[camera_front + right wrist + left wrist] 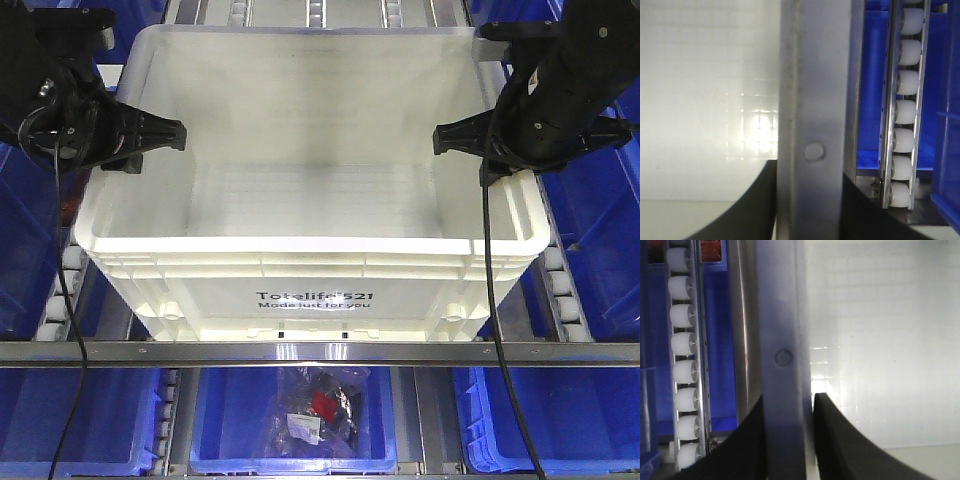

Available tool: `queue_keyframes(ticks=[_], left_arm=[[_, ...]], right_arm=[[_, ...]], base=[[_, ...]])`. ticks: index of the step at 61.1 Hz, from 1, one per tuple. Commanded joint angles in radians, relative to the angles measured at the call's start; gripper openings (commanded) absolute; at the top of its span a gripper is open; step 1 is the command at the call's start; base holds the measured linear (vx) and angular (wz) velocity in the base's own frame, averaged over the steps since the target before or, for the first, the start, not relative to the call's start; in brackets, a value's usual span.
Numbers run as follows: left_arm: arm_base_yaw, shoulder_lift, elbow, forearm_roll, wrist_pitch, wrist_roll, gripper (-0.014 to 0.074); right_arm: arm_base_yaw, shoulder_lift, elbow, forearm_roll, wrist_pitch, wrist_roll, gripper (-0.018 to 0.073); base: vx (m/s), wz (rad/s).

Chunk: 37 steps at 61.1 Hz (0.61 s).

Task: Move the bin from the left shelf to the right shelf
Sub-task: 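Lift the white tote with both grippers and pull it off the shelf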

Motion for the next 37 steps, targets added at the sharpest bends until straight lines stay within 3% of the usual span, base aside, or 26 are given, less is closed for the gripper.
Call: queue_keyframes(ticks=[1, 37], left_arm=[[-0.004, -0.037, -0.033, 0.026, -0.053, 0.01, 0.0106], [-0.004, -0.2, -0.033, 0.024, -0.063, 0.01, 0.0061]], right_arm=[[-0.007, -0.072, -0.031, -0.047, -0.03, -0.004, 0.0], [-0.007, -0.204, -0.031, -0.034, -0.044, -0.001, 0.0]], base=[[0.0, 0.0], [0.0, 0.0]])
